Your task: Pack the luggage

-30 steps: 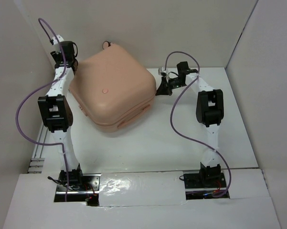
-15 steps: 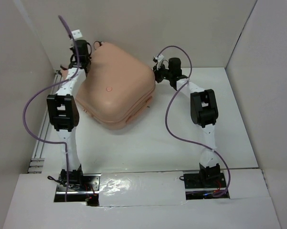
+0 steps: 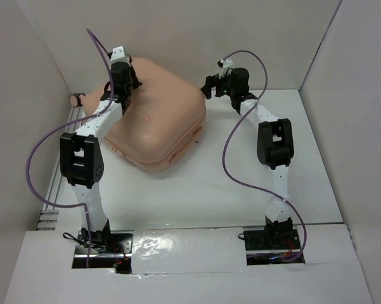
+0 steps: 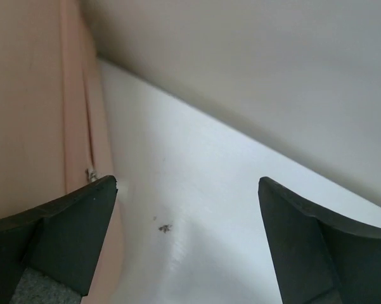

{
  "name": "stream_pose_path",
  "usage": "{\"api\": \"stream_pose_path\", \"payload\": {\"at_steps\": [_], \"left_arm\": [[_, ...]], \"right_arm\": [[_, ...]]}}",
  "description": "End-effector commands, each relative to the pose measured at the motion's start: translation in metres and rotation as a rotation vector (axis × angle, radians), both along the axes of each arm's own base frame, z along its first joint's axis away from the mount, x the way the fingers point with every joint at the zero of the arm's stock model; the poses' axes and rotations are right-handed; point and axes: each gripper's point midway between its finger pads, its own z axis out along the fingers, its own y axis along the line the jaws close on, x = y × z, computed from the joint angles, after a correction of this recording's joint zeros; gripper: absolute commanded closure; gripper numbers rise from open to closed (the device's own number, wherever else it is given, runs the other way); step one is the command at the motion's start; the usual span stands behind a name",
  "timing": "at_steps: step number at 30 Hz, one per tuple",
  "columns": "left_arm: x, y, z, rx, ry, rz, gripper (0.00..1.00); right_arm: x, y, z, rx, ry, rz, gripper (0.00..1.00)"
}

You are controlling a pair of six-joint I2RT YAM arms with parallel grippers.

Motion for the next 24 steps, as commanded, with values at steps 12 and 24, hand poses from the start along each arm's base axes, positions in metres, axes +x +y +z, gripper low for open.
{"api": "stream_pose_path", "payload": {"at_steps": [12,24], "left_arm": [[-0.150,-0.021,0.003,0.084,0.420,0.102,0.00],[-0.339,-0.039,0.030,-0.180,0.365,-0.038,0.00]], "right_arm": [[-0.117,-0.126,0.155,0.160,0.089,-0.598,0.00],[-0.294,-0.156,0.146,0.258,0.118,-0.669,0.00]]}}
